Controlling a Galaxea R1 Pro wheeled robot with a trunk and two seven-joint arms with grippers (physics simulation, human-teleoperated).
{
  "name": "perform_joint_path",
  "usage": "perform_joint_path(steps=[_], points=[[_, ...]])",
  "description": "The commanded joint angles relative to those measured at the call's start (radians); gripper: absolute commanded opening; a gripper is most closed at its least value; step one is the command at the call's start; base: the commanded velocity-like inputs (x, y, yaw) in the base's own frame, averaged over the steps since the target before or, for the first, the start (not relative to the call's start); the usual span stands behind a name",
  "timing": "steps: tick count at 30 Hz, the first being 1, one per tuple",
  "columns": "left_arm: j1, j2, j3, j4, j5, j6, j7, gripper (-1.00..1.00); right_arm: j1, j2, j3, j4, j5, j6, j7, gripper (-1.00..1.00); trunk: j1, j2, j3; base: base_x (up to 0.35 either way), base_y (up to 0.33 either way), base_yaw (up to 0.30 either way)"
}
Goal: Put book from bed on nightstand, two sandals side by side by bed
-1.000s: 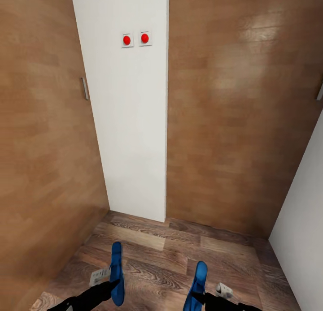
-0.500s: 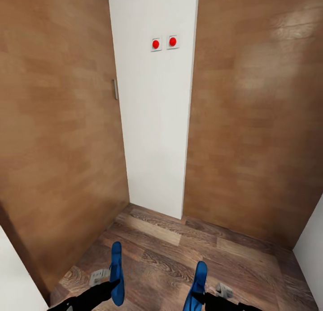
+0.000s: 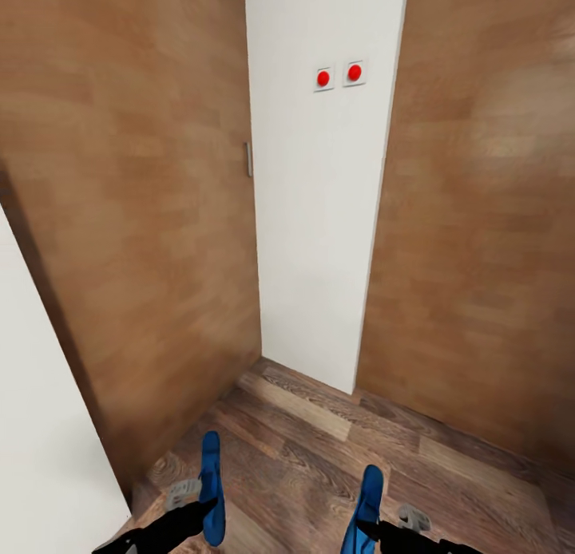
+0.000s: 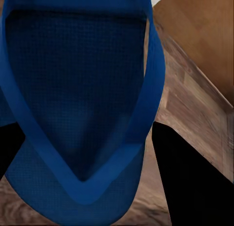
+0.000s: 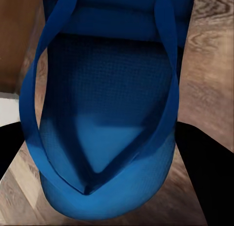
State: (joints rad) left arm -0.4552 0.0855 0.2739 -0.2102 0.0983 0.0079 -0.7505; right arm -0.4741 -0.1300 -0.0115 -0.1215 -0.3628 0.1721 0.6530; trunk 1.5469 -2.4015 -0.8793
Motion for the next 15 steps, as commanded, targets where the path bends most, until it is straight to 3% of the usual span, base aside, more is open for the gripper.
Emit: perform_joint_path(steps=[1,5,15], points=[[-0.001,-0.001,-0.004,0.002,0.009,0.0,0.002,-1.0,0.0,-0.002,0.0,-0.001,-0.008,0.01,0.003,-1.0,-0.001,0.0,-0.001,-0.252,0.0,0.293],[-0.001,-0.004,-0.004,0.002,0.009,0.0,0.01,-1.0,0.0,-0.004,0.001,-0.001,-0.008,0.01,0.002,-1.0,-0.001,0.0,-0.001,-0.219,0.0,0.293],[-0.001,-0.004,-0.004,0.002,-0.005,0.0,0.011,-1.0,0.0,-0.005,0.001,-0.001,-0.008,0.01,0.002,-1.0,-0.001,0.0,-0.001,-0.025,0.0,0.293]])
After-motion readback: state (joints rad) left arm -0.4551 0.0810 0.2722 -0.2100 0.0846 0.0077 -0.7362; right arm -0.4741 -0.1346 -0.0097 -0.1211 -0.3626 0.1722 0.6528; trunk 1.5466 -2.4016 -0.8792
